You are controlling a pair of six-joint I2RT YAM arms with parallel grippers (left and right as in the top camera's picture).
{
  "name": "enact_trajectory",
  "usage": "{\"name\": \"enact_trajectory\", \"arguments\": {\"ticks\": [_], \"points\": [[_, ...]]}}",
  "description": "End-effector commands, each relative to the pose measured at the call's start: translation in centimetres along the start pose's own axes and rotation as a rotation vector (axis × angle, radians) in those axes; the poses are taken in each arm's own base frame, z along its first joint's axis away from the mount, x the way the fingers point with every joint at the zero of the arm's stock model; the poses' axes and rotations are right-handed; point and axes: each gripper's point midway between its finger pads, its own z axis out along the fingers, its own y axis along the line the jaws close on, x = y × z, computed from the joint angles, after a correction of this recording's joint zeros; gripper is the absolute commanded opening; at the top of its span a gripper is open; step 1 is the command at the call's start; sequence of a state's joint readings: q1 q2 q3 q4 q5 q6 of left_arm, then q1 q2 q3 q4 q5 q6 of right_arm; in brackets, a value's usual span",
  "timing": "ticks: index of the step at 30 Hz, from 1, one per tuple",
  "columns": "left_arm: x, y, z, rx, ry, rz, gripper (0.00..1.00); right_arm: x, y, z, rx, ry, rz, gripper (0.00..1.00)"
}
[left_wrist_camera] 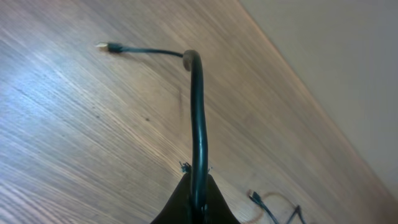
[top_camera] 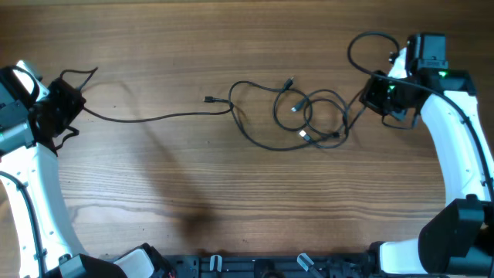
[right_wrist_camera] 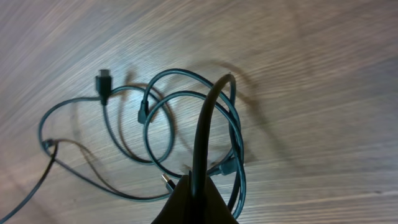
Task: Untangle cables
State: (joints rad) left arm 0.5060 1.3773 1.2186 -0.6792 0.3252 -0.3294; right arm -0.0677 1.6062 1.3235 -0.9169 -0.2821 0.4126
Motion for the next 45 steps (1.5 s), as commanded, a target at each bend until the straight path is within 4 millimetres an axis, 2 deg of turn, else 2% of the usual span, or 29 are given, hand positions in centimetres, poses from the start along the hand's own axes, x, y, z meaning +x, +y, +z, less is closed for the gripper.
{"name": "enact_trajectory", "arguments": {"ticks": [1, 3, 6, 9, 13, 14, 17, 19, 20, 21, 23, 24, 28, 30, 33, 35, 37, 39, 45], "points": [[-1.0, -4.2, -1.2, 0.174, 0.000, 0.024, 0.04, 1.7, 4.3, 1.0, -0.120, 0.054, -0.121, 0.04], [-1.4, -7.8, -2.6, 0.313, -0.001, 0.075, 0.04, 3.2, 7.2, 1.7, -0.173, 0.083, -0.196, 0.04], [-2.0, -14.2, -6.7, 0.568, -0.019, 0.193, 0.04, 5.5, 11.2, 2.6, -0.236, 0.108, -0.271, 0.04], [-2.4, -18.0, -10.4, 0.710, -0.041, 0.261, 0.04, 7.4, 15.1, 2.8, -0.311, 0.112, -0.311, 0.04], [-3.0, -19.5, -13.3, 0.762, -0.058, 0.235, 0.04, 9.2, 18.1, 2.8, -0.361, 0.113, -0.341, 0.05], [-3.1, -19.9, -14.0, 0.780, -0.064, 0.230, 0.04, 9.5, 18.4, 2.8, -0.368, 0.114, -0.350, 0.05], [-4.2, -22.6, -18.3, 0.940, -0.090, 0.189, 0.04, 10.6, 19.2, 2.8, -0.378, 0.130, -0.353, 0.05], [-4.9, -23.5, -19.9, 0.989, -0.108, 0.147, 0.04, 10.9, 19.4, 2.8, -0.379, 0.135, -0.360, 0.07], [-5.1, -23.8, -20.6, 1.007, -0.114, 0.135, 0.04, 10.9, 19.4, 2.8, -0.378, 0.136, -0.362, 0.33], [-5.2, -23.9, -20.9, 1.014, -0.110, 0.118, 0.04, 10.9, 19.3, 2.8, -0.377, 0.135, -0.366, 0.63], [-4.8, -23.7, -20.4, 1.001, -0.083, 0.096, 0.04, 10.9, 19.3, 2.8, -0.375, 0.131, -0.376, 0.92], [-4.5, -23.4, -19.7, 0.984, -0.057, 0.081, 0.04, 10.9, 19.3, 2.8, -0.376, 0.131, -0.378, 0.99], [-2.6, -22.0, -16.7, 0.892, 0.070, -0.009, 0.04, 11.4, 20.2, 1.6, -0.439, 0.135, -0.429, 0.99], [-1.2, -21.7, -14.9, 0.841, 0.134, -0.030, 0.04, 11.0, 21.6, -1.1, -0.521, 0.064, -0.525, 1.00], [1.0, -21.4, -12.4, 0.736, 0.211, -0.093, 0.04, 11.6, 24.2, -6.5, -0.712, -0.048, -0.740, 0.99], [2.8, -22.5, -11.7, 0.731, 0.272, -0.082, 0.04, 11.9, 25.2, -9.2, -0.786, -0.108, -0.810, 0.99], [4.8, -24.0, -11.5, 0.748, 0.341, -0.077, 0.04, 12.4, 25.9, -9.8, -0.817, -0.124, -0.849, 0.99], [6.4, -25.2, -11.6, 0.754, 0.407, -0.101, 0.04, 14.6, 27.2, -10.1, -0.898, -0.100, -0.950, 0.97], [6.6, -25.3, -11.7, 0.724, 0.469, -0.240, 0.04, 17.6, 28.8, -10.8, -0.965, -0.151, -1.165, 0.97]]}}
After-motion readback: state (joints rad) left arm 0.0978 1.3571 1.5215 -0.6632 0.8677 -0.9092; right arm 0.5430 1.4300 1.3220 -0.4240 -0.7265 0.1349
